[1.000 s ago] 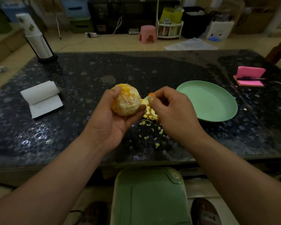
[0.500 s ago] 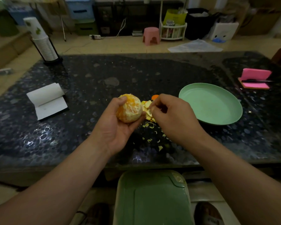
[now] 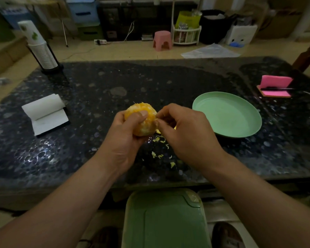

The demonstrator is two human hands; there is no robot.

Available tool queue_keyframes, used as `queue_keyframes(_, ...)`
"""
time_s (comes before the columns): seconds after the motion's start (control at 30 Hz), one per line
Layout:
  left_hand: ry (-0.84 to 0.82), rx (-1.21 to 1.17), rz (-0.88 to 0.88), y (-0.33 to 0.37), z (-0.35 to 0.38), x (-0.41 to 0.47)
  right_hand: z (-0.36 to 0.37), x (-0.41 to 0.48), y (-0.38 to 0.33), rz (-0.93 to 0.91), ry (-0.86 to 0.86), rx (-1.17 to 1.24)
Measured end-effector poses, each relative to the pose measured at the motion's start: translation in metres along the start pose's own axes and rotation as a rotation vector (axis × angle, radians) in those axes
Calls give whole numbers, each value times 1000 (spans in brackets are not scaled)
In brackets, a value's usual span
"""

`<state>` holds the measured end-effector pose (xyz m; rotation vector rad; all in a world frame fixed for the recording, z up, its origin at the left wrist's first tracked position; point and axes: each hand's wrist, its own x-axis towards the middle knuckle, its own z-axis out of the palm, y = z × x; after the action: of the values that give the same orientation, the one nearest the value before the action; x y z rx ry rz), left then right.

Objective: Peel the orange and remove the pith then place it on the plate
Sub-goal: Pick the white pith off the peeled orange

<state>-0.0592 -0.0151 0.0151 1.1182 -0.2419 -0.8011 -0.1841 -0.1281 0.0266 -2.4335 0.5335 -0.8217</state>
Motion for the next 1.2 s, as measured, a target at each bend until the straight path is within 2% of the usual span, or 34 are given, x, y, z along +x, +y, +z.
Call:
queue_keyframes(0.27,49,142,97,-4,3,-4,4,0,-1,-31,34,-59)
queue_keyframes(0.53,39,129,112,-5,6,-8,4,1,-5,-21,90,-68)
queue_keyframes(0.9,16,105,149,-1,3,-3,-6,0,-6,242,-24,281)
queue_keyframes(1.03,14,180,199,-2,1,-4,-6,1,-5,236,-39,245)
queue_keyframes(1.2,28,334,266,-7,-1,-5,-1,-4,-4,97,31,74)
